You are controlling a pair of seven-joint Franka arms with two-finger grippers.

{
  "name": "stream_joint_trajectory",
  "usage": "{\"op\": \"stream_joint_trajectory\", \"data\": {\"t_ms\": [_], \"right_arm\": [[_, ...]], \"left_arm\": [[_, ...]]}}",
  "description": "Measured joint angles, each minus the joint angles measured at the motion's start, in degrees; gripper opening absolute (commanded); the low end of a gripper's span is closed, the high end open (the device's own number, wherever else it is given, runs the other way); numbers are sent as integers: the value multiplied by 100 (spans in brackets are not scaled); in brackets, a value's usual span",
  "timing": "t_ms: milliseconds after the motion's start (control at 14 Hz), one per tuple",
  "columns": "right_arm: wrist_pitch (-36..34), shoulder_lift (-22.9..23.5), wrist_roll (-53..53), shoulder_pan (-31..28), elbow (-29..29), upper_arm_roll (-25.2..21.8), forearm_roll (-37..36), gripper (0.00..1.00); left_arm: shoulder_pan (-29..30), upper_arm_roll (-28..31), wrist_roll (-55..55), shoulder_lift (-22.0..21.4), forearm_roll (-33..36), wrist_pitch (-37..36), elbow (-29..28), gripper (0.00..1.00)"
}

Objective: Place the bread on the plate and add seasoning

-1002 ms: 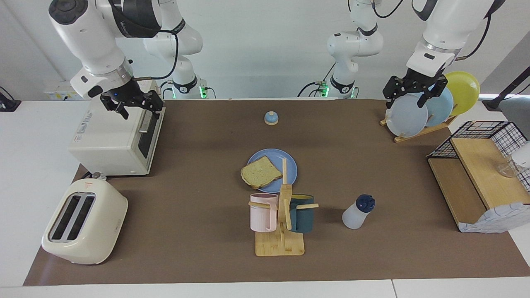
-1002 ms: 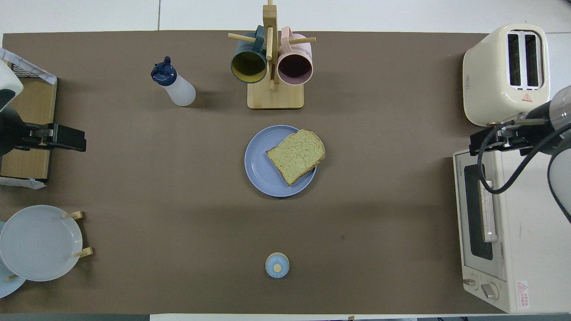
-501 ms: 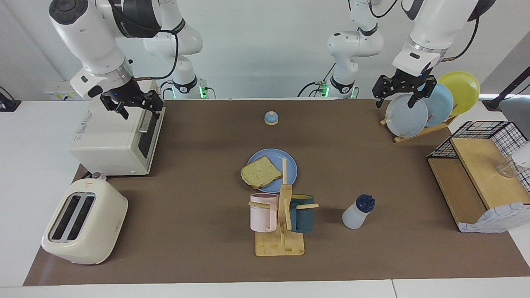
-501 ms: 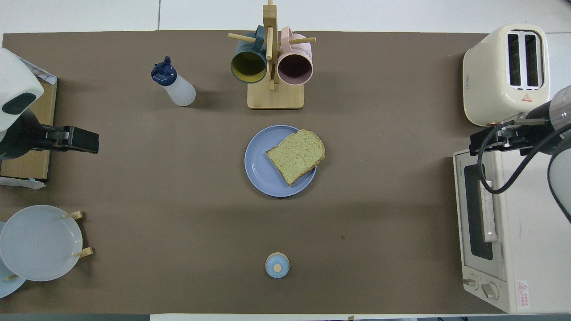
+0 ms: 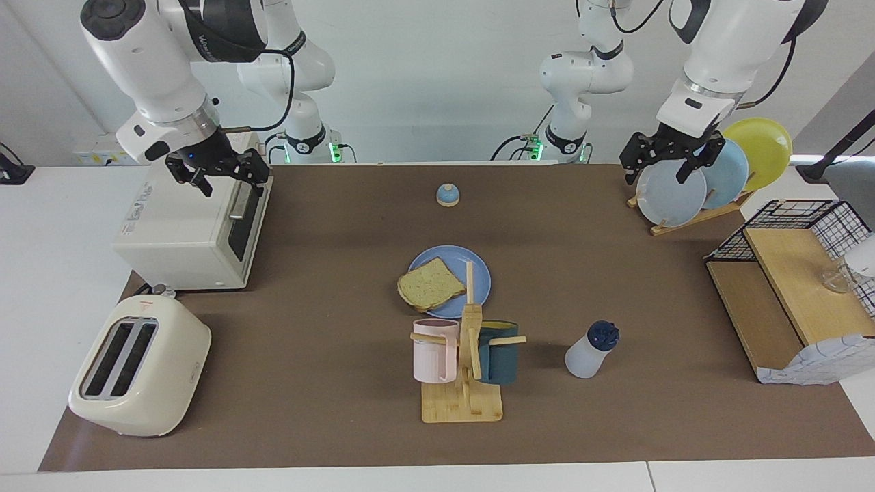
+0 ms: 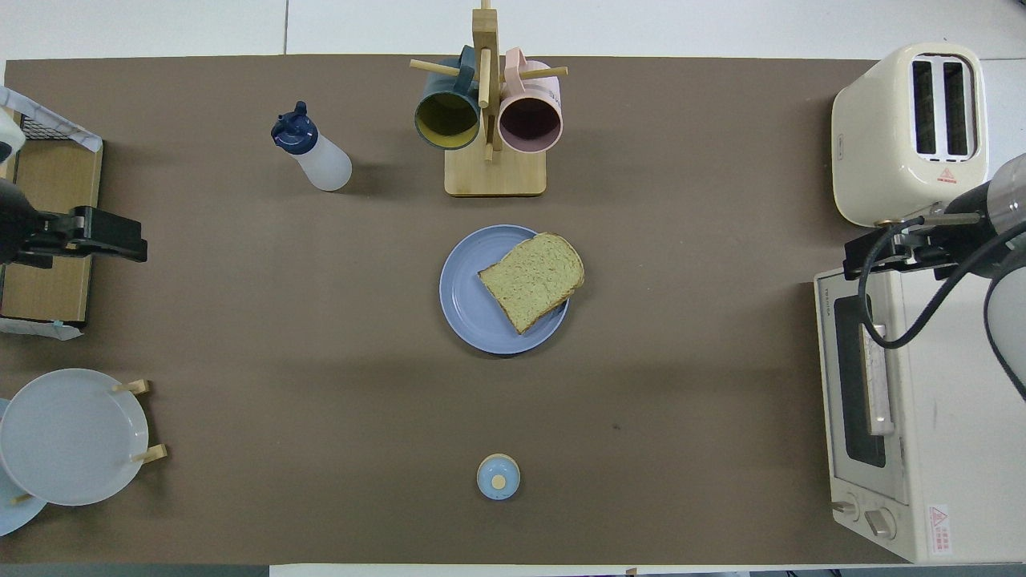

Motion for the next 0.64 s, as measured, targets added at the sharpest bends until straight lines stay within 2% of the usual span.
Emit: {"op": "stream_joint_trajectory", "data": {"t_ms": [143,644], "right_arm": [[0,0,0,0,0,0,0,100],[0,0,0,0,0,0,0,100]], "left_arm": [[-5,124,63,-2,-44,8,25,100],[-50,-102,126,-2,-47,17,27,100]]}}
